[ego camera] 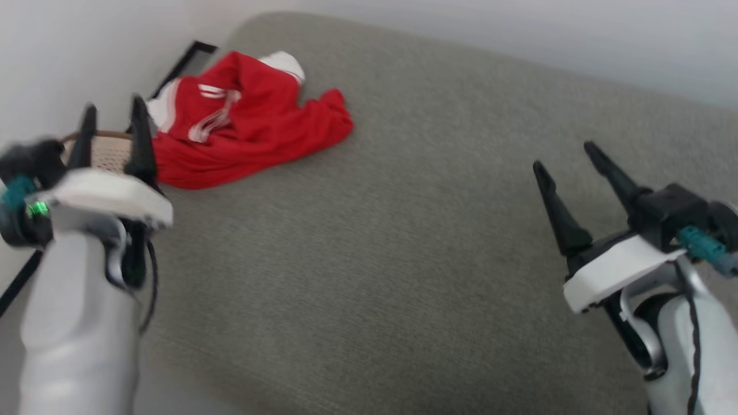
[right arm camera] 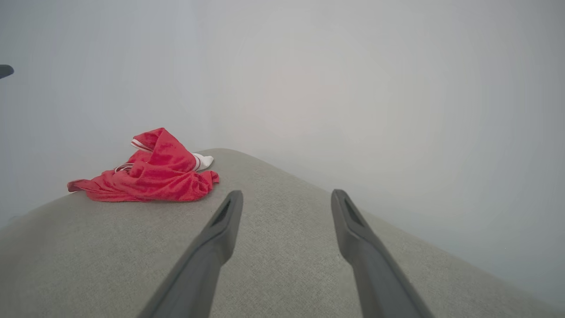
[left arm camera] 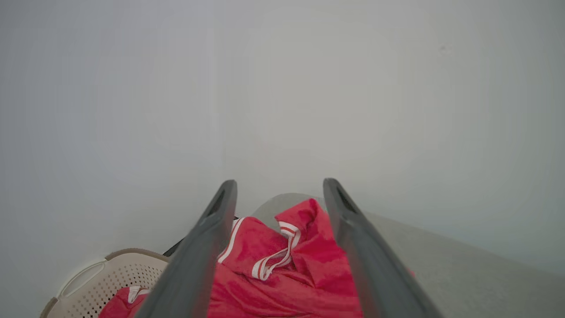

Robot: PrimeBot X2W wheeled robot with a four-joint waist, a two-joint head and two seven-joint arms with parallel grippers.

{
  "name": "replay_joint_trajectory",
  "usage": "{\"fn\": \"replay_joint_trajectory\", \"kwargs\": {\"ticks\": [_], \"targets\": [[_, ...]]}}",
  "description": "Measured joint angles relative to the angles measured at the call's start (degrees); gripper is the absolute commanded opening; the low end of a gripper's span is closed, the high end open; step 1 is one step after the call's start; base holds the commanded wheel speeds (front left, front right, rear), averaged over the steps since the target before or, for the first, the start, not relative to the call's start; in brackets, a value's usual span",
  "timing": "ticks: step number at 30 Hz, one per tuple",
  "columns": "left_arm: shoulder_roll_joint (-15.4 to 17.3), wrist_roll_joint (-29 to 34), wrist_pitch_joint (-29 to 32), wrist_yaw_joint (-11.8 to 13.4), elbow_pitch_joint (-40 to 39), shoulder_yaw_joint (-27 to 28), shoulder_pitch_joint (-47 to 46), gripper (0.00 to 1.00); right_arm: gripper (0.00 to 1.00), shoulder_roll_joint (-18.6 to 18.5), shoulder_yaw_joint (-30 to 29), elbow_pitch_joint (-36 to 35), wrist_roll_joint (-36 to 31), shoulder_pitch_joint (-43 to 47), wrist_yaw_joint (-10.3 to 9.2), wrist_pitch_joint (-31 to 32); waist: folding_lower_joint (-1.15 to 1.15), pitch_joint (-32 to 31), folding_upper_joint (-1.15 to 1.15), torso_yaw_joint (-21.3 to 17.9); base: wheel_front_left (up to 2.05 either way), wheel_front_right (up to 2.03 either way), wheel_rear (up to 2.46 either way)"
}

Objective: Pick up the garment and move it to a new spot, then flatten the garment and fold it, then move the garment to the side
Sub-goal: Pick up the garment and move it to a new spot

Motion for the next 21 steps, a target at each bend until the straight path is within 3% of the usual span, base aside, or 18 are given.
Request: {"fn": "replay_joint_trajectory", "kwargs": {"ticks": [14, 21], "targets": [[4.1, -3.05, -0.19, -1.43, 20.61, -3.05, -21.96, 1.0, 1.0, -3.7, -0.59, -11.74, -0.92, -7.96, 0.0, 5.1, 0.0, 13.48, 0.0, -5.99, 0.0, 0.0, 0.0], [4.66, -5.04, 7.87, -1.59, 33.14, -3.94, -30.15, 1.0, 1.0, -4.53, -1.08, -15.67, -1.46, -11.23, 0.0, 7.09, 0.0, 20.54, 0.0, -8.14, 0.0, 0.0, 0.0]]}}
